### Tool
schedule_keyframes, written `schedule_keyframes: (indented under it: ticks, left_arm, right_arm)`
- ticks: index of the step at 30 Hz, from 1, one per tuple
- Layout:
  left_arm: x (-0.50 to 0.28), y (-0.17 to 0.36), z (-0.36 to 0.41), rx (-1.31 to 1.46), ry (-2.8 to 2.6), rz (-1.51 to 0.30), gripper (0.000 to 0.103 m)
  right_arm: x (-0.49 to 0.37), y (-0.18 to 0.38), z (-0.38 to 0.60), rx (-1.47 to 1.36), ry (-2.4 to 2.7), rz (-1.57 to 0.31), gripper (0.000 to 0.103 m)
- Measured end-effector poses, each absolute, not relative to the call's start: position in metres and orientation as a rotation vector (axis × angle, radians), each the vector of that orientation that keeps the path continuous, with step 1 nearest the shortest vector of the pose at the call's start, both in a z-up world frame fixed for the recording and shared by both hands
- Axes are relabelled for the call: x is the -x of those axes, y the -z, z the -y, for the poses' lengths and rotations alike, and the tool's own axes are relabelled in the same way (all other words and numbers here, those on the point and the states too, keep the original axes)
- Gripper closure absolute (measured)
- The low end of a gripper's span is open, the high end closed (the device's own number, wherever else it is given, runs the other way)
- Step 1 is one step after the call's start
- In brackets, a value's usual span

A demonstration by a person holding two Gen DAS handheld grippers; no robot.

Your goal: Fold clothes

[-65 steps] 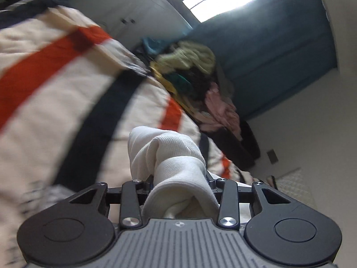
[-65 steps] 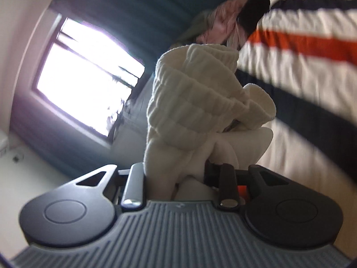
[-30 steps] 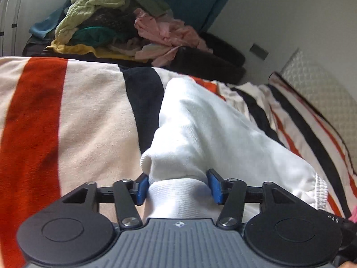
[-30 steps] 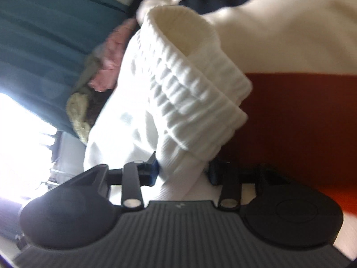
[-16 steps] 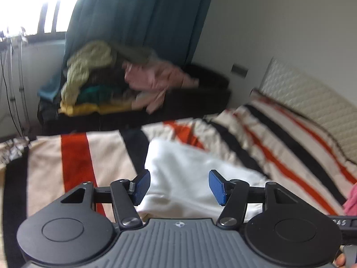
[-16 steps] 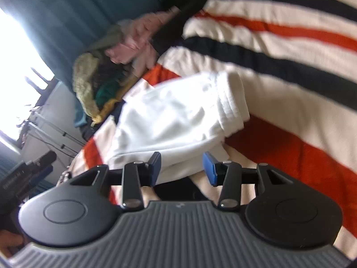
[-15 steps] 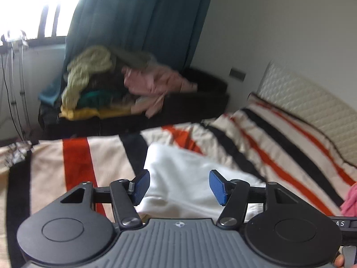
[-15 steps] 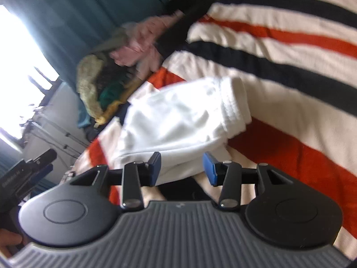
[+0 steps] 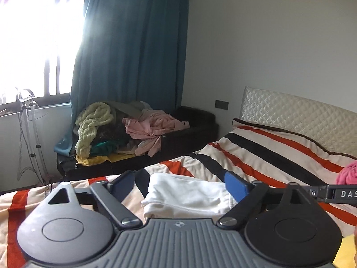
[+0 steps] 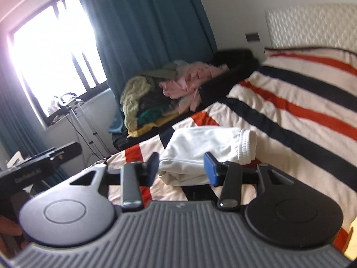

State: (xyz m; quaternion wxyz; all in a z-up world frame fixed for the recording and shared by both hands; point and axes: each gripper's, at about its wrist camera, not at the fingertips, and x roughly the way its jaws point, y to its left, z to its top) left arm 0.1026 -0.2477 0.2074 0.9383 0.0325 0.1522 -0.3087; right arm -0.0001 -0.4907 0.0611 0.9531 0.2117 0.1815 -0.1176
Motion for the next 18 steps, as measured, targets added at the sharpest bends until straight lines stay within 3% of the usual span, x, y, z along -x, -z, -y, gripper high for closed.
schedule_keyframes:
  ticks: [2, 3, 18]
  left_arm:
    - [-0.08, -0.208, 0.237, -0.058, 0.652, -0.284, 0.001]
    - [-0.068, -0.207, 0.232, -0.063, 0.656, -0.27, 0.0]
    - [0.027, -0.14, 0.155, -0.028, 0.547, -0.179, 0.0]
  right_arm:
    - [0.019, -0.065, 0.478, -0.397, 0.231, -0.339, 0.021]
    - [0.029, -0.066, 0.47, -0.381, 0.23, -0.323, 0.017]
    - [0.09, -0.008, 0.395, -0.271, 0.26, -0.146, 0.018]
